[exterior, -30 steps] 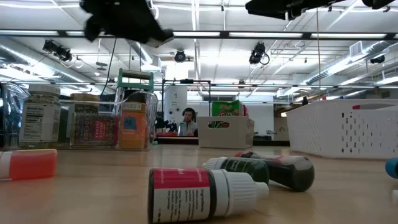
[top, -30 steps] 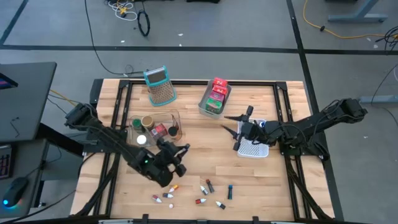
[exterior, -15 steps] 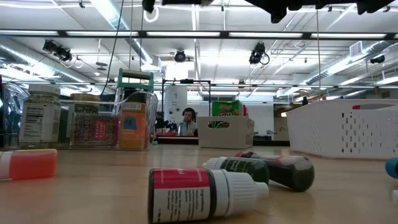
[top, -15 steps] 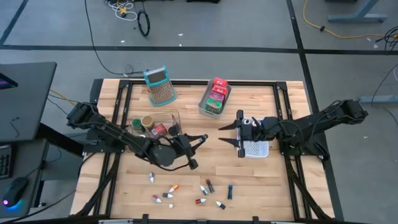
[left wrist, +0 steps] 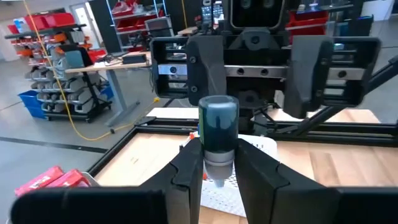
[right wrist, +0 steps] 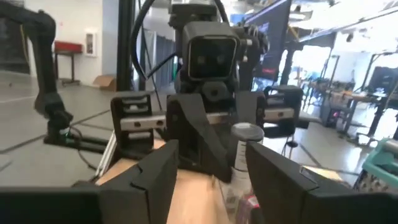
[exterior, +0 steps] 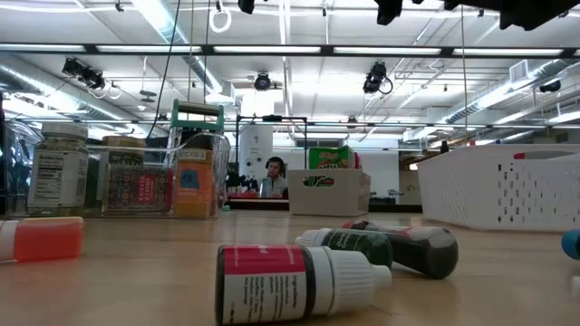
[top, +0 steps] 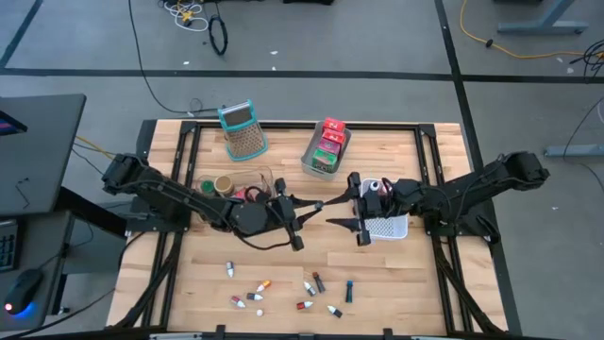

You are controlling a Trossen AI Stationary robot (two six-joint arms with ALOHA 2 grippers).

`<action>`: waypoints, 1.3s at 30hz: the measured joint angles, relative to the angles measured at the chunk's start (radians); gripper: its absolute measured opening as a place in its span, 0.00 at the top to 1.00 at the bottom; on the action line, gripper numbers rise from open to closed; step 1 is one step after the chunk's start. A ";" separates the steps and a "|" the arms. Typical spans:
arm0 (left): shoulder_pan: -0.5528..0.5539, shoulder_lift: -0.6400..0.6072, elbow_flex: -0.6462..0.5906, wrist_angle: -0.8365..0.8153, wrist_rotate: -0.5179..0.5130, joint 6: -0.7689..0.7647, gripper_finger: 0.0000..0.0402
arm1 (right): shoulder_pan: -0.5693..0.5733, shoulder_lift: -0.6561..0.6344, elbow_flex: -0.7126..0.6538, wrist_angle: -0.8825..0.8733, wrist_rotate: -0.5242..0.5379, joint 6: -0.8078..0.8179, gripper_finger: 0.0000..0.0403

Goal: Pick & Place Kitchen Items
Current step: Put the green food coloring bottle into the white bin

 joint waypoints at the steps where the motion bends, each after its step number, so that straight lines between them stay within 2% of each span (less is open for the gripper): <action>1: 0.001 0.000 0.000 0.001 -0.004 0.010 0.79 | -0.001 0.006 0.000 0.016 0.006 0.002 0.48; 10: 0.000 0.003 0.000 -0.006 -0.008 0.032 0.78 | -0.014 0.017 0.000 0.035 0.036 0.010 0.46; 15: -0.005 0.004 0.000 -0.005 0.016 0.042 0.80 | -0.011 0.017 0.001 0.022 0.149 -0.004 0.48; 21: -0.001 0.004 0.000 -0.001 -0.023 0.038 0.78 | -0.013 0.018 0.001 0.013 0.077 -0.030 0.48; 30: 0.031 0.004 0.000 0.046 0.106 0.036 0.79 | -0.022 0.017 0.002 0.021 0.068 -0.006 0.48; 39: 0.076 0.004 0.000 0.046 0.169 -0.002 0.78 | -0.028 0.017 0.002 0.021 0.072 -0.006 0.50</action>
